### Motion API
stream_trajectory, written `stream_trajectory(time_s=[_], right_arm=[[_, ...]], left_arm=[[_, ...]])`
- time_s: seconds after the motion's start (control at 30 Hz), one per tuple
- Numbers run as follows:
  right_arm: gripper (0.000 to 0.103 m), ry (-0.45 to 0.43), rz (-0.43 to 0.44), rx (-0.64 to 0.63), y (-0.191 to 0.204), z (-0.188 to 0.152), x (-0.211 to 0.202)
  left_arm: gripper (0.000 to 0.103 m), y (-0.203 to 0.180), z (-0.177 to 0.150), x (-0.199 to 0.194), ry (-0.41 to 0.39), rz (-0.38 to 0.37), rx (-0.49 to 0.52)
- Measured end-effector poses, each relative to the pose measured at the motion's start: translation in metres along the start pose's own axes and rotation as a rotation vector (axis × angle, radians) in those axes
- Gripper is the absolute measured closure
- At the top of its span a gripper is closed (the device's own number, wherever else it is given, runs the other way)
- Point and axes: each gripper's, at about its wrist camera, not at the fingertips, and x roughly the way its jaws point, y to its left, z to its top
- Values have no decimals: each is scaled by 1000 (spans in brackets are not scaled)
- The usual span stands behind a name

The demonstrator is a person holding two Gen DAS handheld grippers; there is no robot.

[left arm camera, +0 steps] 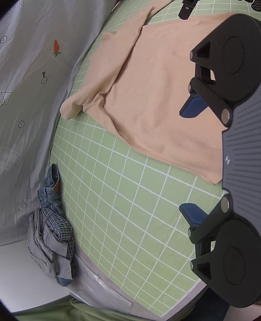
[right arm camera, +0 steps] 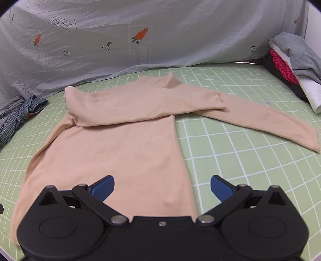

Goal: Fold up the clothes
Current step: 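Open both grippers and withdraw from the folded sweater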

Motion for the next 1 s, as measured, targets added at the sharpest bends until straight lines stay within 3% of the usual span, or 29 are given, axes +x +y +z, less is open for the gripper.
stream_trajectory(time_s=[0.27,0.53,0.83,0.93,1.0], right_arm=[[1,-10,-99,41,56,-4,-8],[2,-41,-212,36,169,-37,-15],[16,-24,-165,-34,269,-56,-9],[26,-14,-137,-60,290,-61,-4],[39,-1,-122,-75,302,-64,0]], left_arm=[[11,41,19,11,-17,-81,92],[11,118,65,33,-24,-178,155],[11,181,77,49,28,-208,209],[11,193,76,56,49,-209,220],[11,200,75,58,56,-205,231]])
